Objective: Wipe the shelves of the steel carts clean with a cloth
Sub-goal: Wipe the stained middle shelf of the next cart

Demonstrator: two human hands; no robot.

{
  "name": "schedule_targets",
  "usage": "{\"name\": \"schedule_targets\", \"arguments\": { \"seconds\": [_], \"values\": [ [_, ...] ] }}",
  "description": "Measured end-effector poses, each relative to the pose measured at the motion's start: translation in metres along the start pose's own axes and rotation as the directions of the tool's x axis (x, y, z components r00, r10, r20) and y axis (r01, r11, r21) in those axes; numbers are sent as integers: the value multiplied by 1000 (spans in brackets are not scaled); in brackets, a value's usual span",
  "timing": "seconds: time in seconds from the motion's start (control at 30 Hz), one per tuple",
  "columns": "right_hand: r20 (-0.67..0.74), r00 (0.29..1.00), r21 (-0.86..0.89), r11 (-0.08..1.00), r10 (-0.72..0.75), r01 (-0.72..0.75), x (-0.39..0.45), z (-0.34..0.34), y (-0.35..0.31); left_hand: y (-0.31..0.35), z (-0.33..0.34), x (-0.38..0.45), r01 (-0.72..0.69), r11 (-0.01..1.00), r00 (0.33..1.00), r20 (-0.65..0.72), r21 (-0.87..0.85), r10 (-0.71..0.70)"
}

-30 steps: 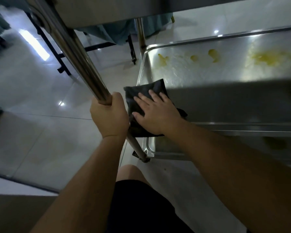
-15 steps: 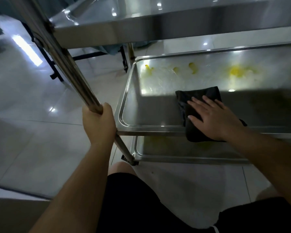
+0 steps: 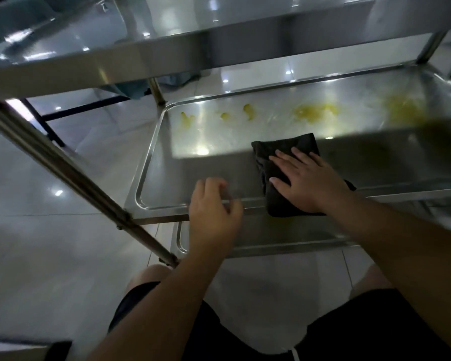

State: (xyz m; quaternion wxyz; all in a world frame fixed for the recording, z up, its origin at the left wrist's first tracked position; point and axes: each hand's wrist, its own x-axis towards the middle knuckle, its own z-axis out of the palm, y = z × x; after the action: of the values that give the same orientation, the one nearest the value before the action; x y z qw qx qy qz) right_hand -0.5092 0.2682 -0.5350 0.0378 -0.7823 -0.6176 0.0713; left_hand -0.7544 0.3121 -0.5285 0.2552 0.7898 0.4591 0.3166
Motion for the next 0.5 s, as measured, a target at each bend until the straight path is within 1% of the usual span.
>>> {"name": "schedule_targets", "arguments": {
  "seconds": [0.07,0.1,0.13,0.2,0.27,0.37,0.5],
  "values": [
    [-5,1000,3,1000,11,-11,-4,-1,13,15,16,19,-105,986,991,102,128,92],
    [-7,1000,-5,1000,17,-17,-6,-2,20,23,24,27,-144,976,983,141,165,121],
    [-8,1000,-14,1000,25,-25,-8,-3,28,30,31,33,-158,970,977,175,183,126],
    [-17,999,-21,999,39,-40,-14,-5,43,40,47,41,-140,968,971,222,210,93],
    [-26,998,-22,998,51,-51,-20,-9,62,49,64,46,-134,956,966,248,260,68],
    [-27,996,-21,996,85,-86,-31,-16,93,59,86,52,-165,925,963,257,343,77],
    [-21,992,-21,992,124,-125,-46,-21,133,66,103,59,-189,895,963,254,403,90]
  ]
}}
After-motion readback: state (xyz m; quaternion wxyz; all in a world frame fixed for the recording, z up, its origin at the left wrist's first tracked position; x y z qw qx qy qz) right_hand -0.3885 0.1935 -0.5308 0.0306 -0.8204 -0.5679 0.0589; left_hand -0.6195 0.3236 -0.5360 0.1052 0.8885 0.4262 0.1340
